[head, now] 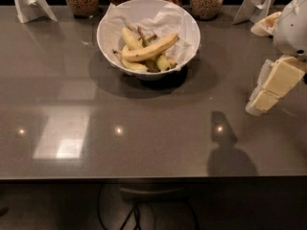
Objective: Pick banana from white bowl
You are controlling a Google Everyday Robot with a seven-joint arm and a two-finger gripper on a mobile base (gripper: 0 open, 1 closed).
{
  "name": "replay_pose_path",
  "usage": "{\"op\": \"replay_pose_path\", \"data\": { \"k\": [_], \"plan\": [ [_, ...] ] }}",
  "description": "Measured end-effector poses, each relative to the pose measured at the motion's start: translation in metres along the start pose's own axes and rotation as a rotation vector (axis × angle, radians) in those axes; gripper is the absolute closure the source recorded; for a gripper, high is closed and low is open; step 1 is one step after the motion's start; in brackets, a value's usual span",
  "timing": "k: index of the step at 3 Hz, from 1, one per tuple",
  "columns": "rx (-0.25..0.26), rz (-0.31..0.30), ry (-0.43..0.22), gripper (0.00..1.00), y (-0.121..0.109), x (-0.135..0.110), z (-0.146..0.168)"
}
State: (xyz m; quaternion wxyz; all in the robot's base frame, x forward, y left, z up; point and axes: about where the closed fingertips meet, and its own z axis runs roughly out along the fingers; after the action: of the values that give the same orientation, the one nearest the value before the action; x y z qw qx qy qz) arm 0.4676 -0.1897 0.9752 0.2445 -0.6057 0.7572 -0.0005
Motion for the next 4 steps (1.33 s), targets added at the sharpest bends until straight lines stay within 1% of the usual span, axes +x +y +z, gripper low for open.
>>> {"op": "replay_pose_path", "data": {
  "k": [1,2,3,4],
  "plan": [
    [-0.020,-0.033,-0.132,0.00,-0.023,-0.029,0.029],
    [-0.053,-0.080,-0.220,0.00,-0.044,-0.065,0.056],
    [-0.084,-0.151,-0.271,0.00,-0.066,-0.115,0.083],
    [-0.094,-0.251,-0.328,0.00,-0.094,-0.189,0.109]
  ]
}}
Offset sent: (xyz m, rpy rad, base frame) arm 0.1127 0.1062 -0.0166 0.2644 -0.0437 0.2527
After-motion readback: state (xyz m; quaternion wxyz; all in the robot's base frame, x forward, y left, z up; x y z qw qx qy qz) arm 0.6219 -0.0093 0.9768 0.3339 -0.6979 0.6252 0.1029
